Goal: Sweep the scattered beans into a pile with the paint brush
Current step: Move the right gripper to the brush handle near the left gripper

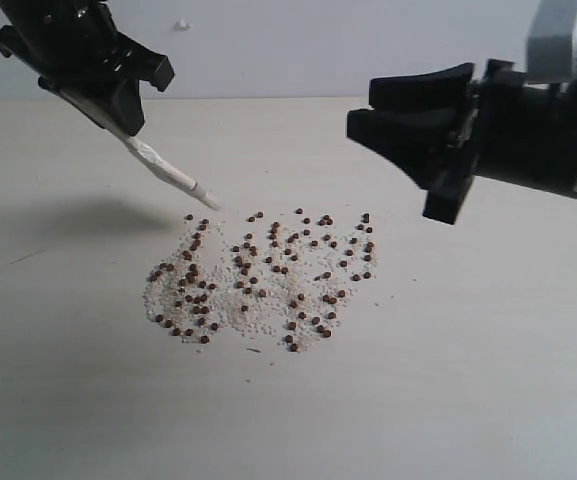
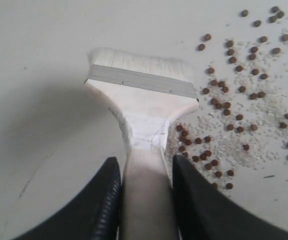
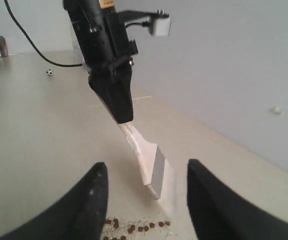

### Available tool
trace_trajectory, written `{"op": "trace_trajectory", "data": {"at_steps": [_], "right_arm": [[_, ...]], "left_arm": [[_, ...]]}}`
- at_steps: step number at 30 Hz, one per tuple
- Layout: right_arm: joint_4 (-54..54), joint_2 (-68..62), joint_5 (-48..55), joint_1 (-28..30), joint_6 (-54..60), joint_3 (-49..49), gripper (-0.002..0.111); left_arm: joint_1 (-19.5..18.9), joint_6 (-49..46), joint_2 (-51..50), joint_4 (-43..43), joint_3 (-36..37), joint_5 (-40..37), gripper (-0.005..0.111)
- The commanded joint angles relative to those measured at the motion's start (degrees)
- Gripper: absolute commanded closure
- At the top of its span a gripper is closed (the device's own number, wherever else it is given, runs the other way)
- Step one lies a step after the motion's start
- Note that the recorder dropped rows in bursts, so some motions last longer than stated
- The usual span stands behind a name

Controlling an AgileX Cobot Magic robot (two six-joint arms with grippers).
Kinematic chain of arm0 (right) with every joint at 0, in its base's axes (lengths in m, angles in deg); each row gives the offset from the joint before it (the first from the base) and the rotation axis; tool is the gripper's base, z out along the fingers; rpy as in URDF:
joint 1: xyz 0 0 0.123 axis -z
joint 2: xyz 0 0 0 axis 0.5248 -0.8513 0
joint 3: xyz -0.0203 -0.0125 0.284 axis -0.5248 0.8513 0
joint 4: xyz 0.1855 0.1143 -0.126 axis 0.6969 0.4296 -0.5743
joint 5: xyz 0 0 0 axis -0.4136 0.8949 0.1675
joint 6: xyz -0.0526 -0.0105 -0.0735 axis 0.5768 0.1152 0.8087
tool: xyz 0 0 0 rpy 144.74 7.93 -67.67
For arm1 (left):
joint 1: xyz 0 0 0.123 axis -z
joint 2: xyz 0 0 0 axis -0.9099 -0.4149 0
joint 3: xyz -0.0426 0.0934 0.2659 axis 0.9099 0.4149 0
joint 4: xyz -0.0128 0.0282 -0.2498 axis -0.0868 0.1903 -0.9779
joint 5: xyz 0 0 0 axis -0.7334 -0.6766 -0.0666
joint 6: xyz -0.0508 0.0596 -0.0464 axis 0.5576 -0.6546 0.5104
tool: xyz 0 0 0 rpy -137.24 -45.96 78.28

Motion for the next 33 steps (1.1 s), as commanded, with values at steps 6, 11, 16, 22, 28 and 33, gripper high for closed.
{"op": "trace_trajectory", "data": {"at_steps": [6, 11, 16, 22, 28, 33], "right_arm": [[2.2, -18.6, 7.4, -14.1, 8.5, -15.6, 0.046], [5.4, -21.6, 13.8, -20.1, 13.7, -21.7, 0.046], [14.6, -23.8, 17.0, -23.1, 16.0, -25.9, 0.046], [16.9, -26.2, 17.4, -23.4, 12.3, -27.5, 0.046], [18.8, -27.1, 17.6, -26.0, 13.6, -27.5, 0.046], [27.4, -27.1, 21.2, -28.7, 20.4, -27.8, 0.046]], "left_arm": [[-0.2, -1.9, 0.3, -3.5, -1.2, -1.2, 0.107], [-0.2, -1.9, 0.3, -3.6, -1.2, -1.5, 0.107], [-0.2, -1.9, 0.3, -3.7, -1.2, -1.5, 0.107], [-0.2, -1.7, 0.3, -3.6, -1.2, -1.5, 0.107], [-0.2, 1.0, 0.3, -3.3, -1.2, -1.5, 0.107], [-0.2, 1.5, 0.3, -2.4, -1.2, -1.5, 0.107]]}}
